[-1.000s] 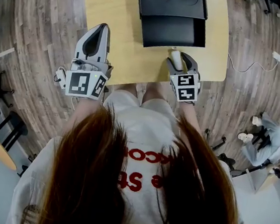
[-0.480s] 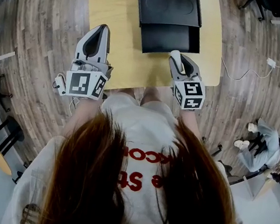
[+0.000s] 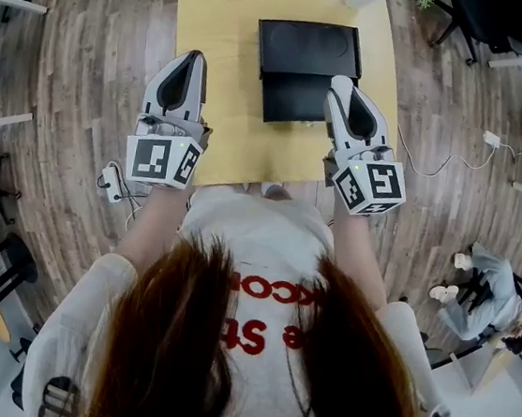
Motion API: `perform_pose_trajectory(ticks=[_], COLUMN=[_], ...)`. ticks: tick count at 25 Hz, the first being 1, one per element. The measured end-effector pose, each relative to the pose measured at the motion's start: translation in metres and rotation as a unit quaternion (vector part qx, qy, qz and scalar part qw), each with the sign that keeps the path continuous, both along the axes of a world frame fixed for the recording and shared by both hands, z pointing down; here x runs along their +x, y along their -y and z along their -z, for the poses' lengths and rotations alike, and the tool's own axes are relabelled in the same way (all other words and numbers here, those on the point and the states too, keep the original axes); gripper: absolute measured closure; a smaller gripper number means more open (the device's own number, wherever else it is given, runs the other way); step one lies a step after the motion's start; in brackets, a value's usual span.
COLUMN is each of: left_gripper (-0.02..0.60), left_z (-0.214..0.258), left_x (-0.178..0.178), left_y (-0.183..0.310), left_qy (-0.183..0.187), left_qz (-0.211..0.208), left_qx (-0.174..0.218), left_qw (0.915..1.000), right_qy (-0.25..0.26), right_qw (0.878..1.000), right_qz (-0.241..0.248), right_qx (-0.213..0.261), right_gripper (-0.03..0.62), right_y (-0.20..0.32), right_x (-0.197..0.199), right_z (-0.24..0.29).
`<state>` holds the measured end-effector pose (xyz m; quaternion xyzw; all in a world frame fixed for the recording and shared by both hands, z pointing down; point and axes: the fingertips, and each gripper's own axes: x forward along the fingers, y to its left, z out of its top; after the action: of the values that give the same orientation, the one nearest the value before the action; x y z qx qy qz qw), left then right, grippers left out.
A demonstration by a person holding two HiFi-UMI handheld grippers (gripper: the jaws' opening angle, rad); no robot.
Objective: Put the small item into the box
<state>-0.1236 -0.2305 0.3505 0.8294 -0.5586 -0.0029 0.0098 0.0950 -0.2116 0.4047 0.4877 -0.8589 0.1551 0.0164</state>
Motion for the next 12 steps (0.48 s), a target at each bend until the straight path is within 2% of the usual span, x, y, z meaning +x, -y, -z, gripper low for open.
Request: perform_pose_trajectory(ticks=[3, 5, 8, 12], left_gripper=[0.575, 0.575, 0.575, 0.575], left_z=[0.01, 0.01, 0.004, -0.009], left_x=[-0.001, -0.001, -0.001, -0.001], left_y=[0.003, 0.004, 0.004, 0.001], left_qy=[0.001, 0.001, -0.003, -0.009], left_qz=[0.004, 0.006, 0.009, 0.011], left_qx=[0.015, 0.017, 0.011, -0.003], left_qw=[0.9999, 0.9998, 0.9999, 0.9999], right_qy=[0.014, 0.022, 0.016, -0.02], right_qw=[0.999, 0.999, 1.0, 0.999], right_qz=[-0.005, -0.001, 0.011, 0.029], right_qx=[0.029, 0.029, 0.006, -0.029], right_gripper=[0.461, 0.462, 0.461, 0.462], right_y=[0.005, 0.008, 0.013, 0.016], right_x=[0.003, 0.003, -0.001, -0.01], right_z=[0.023, 0.028, 0.015, -0.018])
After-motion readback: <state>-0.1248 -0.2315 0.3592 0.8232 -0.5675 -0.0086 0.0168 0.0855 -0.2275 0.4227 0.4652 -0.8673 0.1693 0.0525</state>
